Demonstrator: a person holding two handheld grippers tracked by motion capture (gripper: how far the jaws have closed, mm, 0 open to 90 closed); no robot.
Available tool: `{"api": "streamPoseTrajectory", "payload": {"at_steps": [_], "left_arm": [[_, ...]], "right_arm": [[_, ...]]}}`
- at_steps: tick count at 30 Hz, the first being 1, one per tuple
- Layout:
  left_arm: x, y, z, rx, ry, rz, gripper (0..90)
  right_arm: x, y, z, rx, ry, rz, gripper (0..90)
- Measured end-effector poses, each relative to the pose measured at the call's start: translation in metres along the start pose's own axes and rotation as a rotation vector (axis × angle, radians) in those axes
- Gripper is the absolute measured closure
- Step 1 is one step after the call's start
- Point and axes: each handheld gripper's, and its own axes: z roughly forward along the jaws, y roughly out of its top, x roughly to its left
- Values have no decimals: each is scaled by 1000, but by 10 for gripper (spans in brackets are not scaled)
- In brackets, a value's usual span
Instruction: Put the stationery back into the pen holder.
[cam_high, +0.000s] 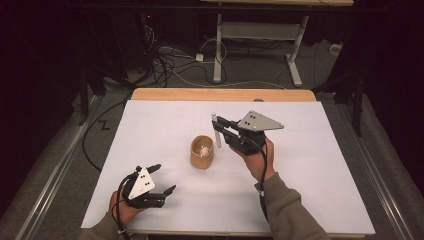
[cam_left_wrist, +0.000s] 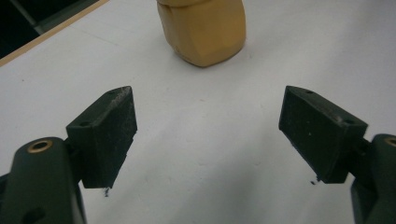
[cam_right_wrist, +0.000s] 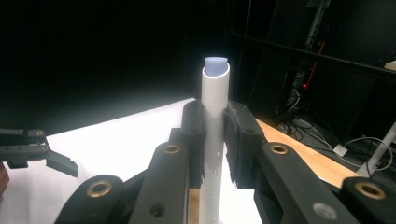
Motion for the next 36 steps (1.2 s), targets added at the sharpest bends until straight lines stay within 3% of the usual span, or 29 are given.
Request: {"api": "streamPoseTrajectory", "payload": {"at_steps": [17,36], "left_arm": [[1,0,-1,-2,-3,7,186],[1,-1,0,-1,-3,15,186]], "right_arm": [[6,-2,28,-20,9,13,790],[4,-21,44,32,18,32,787]]}}
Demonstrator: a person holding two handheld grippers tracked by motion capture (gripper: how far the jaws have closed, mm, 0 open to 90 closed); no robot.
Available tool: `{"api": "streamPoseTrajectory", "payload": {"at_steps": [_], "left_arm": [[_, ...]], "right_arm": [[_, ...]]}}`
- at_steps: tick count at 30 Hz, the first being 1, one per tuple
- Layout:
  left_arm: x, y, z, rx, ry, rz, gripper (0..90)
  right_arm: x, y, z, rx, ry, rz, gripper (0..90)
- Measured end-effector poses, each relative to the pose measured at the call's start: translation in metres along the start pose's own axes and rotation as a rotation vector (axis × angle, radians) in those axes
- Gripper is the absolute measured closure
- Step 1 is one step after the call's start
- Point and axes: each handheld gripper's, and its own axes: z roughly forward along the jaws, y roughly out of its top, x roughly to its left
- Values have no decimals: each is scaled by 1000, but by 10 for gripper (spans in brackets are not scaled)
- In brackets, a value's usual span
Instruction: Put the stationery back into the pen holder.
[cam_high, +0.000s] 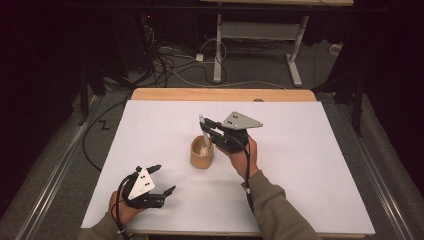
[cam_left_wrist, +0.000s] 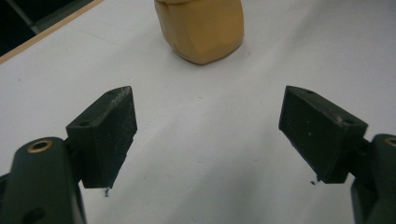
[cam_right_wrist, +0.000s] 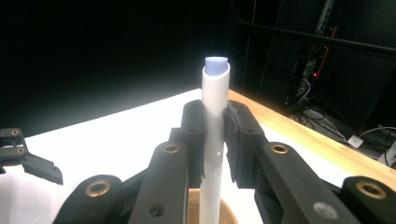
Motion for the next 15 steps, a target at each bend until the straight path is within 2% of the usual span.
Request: {"api": "streamPoseTrajectory", "payload": {"at_steps": [5,15], "left_arm": [[0,0,0,2,3,3,184],[-1,0,1,12,1,11,184]], "right_arm": [[1,-5,0,13,-7,-6,787],[0,-15,-3,24,-10,11,780]]}}
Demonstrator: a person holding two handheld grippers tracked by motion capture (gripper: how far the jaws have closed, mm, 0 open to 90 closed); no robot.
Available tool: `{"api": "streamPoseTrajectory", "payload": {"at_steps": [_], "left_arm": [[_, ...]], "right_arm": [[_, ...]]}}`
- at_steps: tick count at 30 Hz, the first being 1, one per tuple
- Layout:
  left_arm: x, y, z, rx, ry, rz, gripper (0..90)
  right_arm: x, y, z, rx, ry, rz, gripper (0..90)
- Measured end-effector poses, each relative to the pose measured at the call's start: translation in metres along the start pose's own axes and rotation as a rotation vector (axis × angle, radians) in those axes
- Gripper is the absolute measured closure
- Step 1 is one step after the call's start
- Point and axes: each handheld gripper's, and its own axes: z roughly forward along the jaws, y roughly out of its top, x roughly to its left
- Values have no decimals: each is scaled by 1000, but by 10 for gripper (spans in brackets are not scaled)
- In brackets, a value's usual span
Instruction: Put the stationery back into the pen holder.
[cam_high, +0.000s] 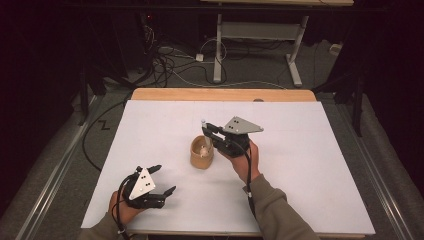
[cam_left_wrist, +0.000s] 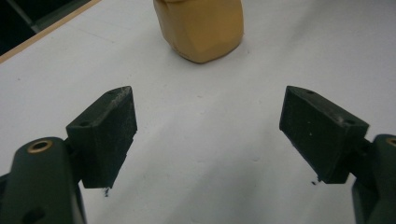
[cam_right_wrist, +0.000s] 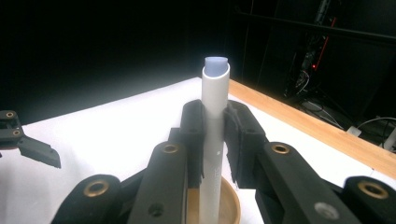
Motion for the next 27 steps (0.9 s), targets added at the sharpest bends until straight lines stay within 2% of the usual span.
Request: {"api": "streamPoseTrajectory", "payload": {"at_steps": [7,16,27], "left_arm": [[0,0,0,3,0,2,183],[0,0,1,4,0,3,183],[0,0,1,7,1,3,183]], "right_arm": [[0,-6,-2,0,-10,10,764],[0,-7,-6,-8,-30,11,691],[0,-3,-18,-28,-73,-14,604]]}}
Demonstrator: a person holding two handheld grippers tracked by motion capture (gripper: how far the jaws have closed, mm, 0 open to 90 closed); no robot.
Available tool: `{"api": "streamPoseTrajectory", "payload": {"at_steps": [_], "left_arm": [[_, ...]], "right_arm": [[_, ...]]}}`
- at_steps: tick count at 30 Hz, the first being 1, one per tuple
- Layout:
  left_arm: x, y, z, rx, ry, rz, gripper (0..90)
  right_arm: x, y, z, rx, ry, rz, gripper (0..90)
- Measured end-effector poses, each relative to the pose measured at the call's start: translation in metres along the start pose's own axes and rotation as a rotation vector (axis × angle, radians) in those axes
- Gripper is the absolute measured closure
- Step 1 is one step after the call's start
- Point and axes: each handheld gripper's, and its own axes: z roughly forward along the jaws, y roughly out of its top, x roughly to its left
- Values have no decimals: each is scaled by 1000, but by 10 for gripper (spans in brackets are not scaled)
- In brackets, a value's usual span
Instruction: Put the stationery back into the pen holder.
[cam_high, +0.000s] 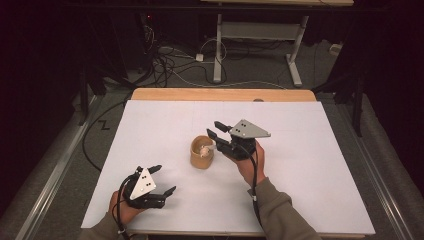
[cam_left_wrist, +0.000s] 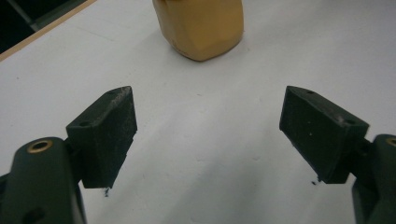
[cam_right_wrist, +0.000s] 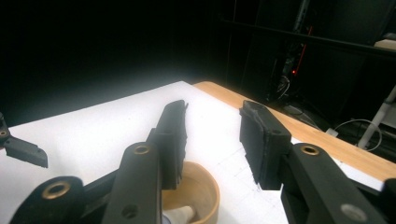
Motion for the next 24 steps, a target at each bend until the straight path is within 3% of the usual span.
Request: {"api": "streamPoseTrajectory", "payload": {"at_steps": [18,24], "left_arm": [[2,0,2,15,20,-9,183],[1,0,3,21,22,-9,183]], "right_arm": [[-6,-3,-39,-10,-79,-102,467],[-13,-9,-47,18,-86,-118,337]]}}
